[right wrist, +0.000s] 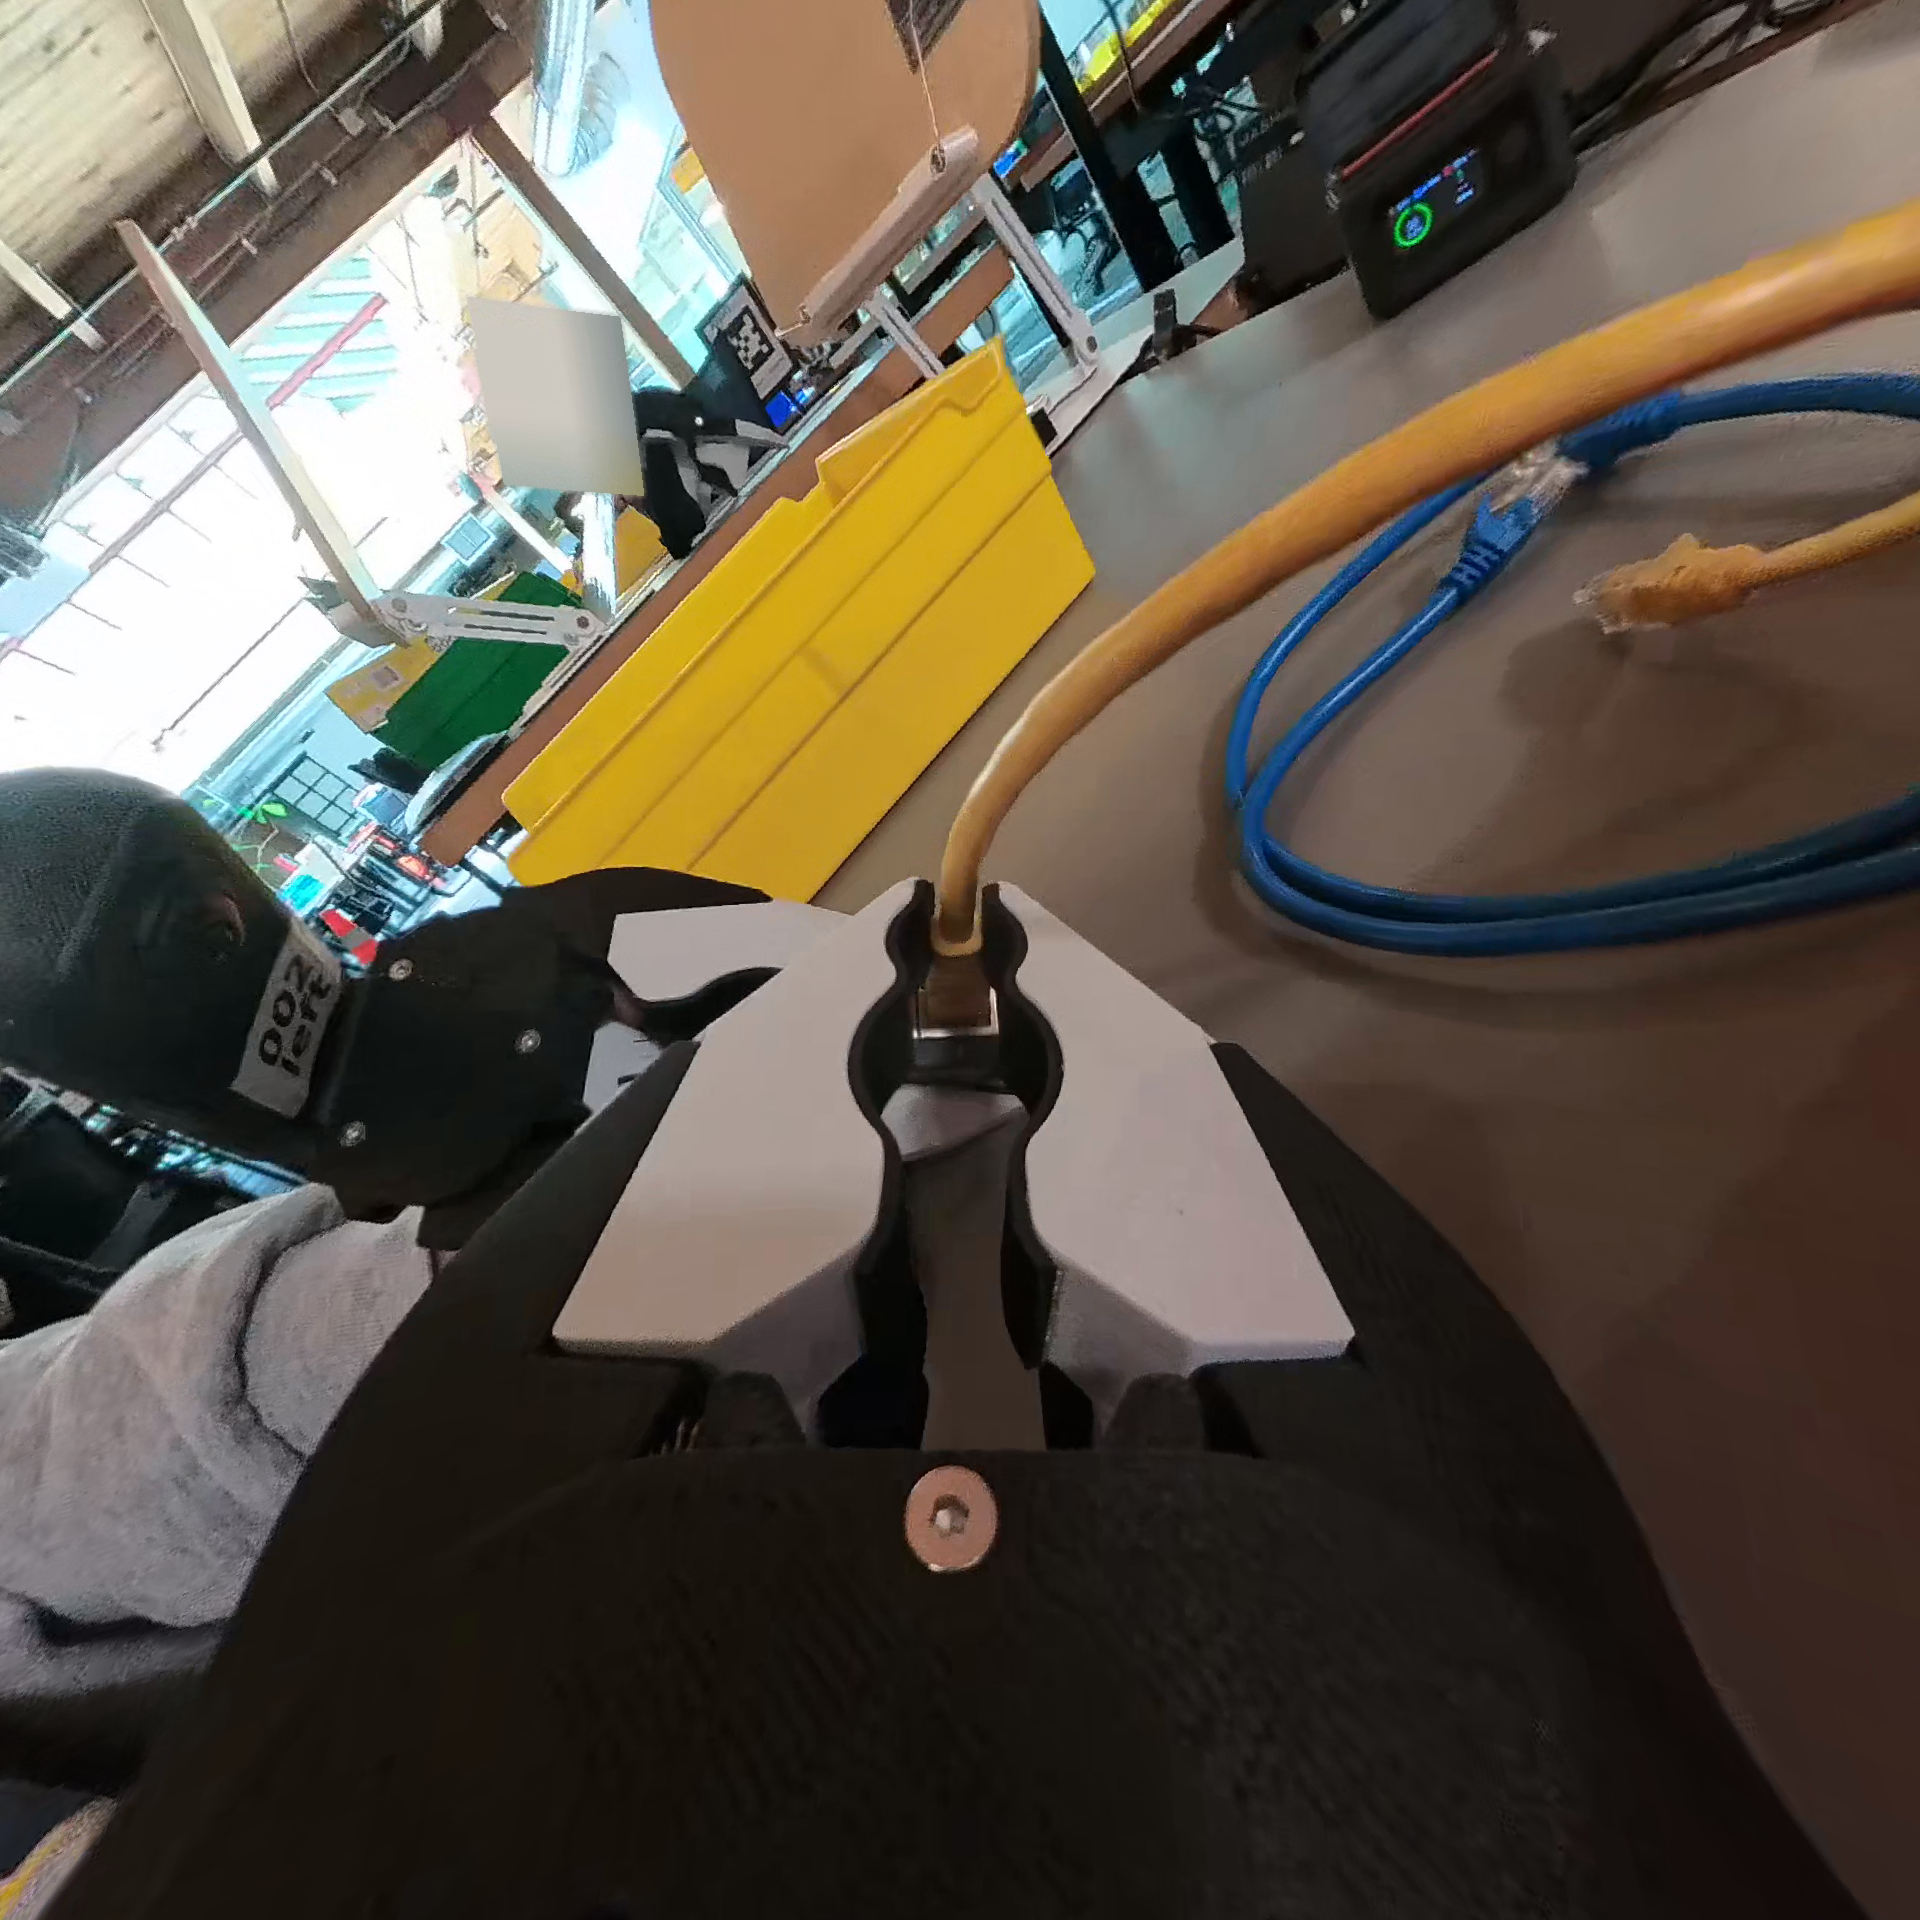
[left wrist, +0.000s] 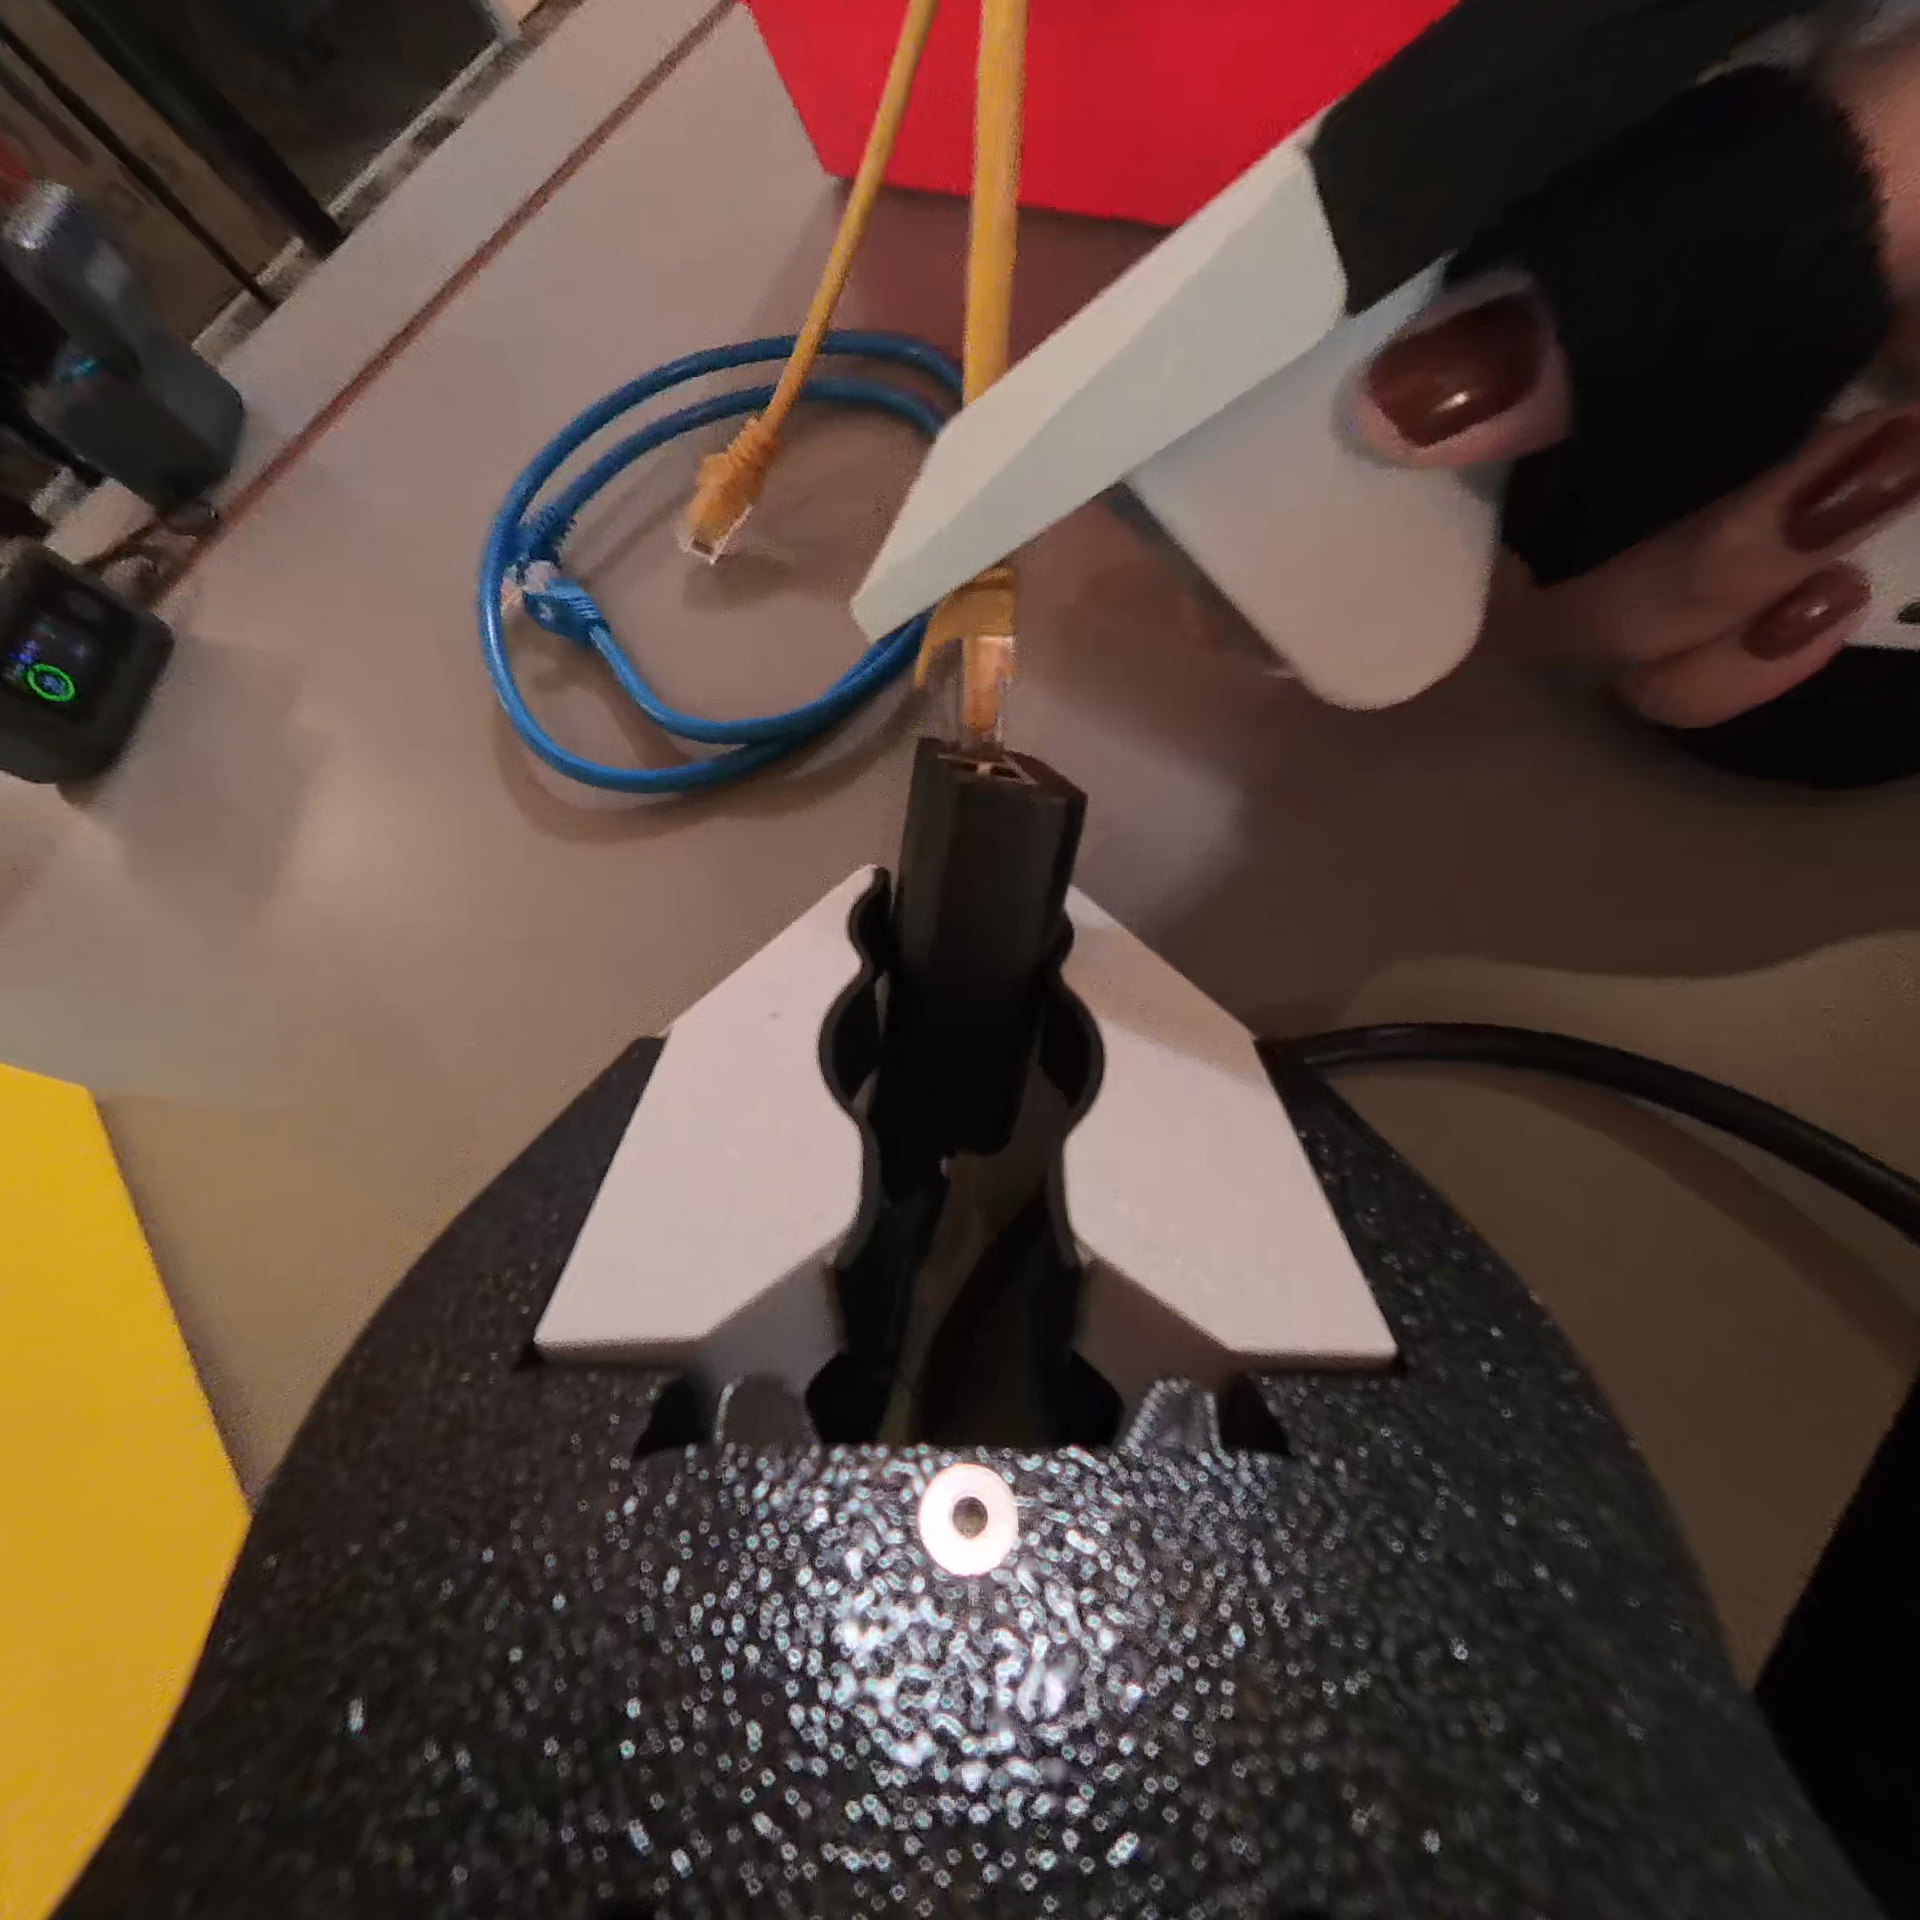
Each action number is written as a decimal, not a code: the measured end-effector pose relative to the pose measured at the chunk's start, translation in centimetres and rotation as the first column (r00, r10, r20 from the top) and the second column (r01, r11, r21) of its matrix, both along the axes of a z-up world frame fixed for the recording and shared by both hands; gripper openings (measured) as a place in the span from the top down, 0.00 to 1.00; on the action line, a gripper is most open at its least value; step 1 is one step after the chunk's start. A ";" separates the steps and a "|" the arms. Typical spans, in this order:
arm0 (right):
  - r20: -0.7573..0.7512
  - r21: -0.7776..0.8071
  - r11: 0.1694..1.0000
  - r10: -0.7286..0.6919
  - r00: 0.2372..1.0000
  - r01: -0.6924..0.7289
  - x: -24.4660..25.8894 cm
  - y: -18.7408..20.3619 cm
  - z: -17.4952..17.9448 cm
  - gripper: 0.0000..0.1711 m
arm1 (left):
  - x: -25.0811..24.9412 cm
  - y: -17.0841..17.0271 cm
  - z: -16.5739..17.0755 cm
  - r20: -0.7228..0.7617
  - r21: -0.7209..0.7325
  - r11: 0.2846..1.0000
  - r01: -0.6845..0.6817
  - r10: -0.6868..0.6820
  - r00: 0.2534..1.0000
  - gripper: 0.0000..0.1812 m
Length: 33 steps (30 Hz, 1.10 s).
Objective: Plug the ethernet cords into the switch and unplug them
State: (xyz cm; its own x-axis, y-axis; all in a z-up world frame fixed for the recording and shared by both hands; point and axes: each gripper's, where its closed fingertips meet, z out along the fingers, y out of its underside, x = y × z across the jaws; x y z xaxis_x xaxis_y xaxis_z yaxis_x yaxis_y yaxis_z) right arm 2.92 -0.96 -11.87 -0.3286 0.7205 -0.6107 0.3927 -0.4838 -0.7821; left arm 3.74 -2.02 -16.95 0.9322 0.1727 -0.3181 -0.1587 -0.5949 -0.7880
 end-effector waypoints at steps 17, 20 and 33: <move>-0.135 -0.048 0.998 -0.056 0.989 0.050 0.6 -0.4 2.6 0.96 | 0.7 0.5 3.2 -0.049 0.081 0.996 0.043 -0.039 0.998 0.88; -0.153 0.006 1.000 -0.017 0.988 0.019 0.8 -0.9 2.8 0.85 | 0.1 0.4 3.3 -0.024 0.074 0.997 0.012 -0.011 1.000 0.88; -0.418 0.635 0.722 0.021 0.908 0.276 -0.8 0.1 11.5 0.90 | 2.3 -0.3 3.2 -0.455 -0.138 0.944 0.300 -0.329 0.828 0.88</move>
State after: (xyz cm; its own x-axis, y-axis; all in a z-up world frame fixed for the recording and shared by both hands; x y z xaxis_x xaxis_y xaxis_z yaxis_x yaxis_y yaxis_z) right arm 2.16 -0.86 -0.39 -0.2924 0.9356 0.1981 -0.0231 0.2002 -0.9795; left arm 6.02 -2.30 -13.74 0.6721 -0.1368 -0.7277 -0.6836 -0.4921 -0.5389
